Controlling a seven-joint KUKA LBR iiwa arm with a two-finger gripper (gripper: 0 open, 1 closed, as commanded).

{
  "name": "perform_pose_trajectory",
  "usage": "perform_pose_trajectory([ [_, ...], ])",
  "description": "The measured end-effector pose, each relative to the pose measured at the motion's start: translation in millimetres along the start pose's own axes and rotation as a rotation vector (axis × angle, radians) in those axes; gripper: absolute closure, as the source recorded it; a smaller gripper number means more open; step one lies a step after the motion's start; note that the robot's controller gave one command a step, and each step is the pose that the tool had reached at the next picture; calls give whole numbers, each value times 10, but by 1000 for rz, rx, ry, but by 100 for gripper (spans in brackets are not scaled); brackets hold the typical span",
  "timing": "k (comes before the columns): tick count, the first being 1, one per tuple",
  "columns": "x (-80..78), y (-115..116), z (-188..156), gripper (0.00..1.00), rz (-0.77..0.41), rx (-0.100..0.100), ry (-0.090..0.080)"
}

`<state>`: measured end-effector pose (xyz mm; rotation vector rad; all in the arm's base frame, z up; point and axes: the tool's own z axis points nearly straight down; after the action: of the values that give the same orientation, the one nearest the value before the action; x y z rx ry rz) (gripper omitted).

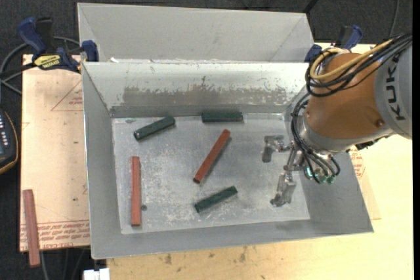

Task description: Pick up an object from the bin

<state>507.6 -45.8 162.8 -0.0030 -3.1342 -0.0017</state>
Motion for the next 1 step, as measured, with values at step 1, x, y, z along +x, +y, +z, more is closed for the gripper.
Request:
perform_pose_trajectory([
  [1,-149,561,944,0,-120,-2,-2],
])
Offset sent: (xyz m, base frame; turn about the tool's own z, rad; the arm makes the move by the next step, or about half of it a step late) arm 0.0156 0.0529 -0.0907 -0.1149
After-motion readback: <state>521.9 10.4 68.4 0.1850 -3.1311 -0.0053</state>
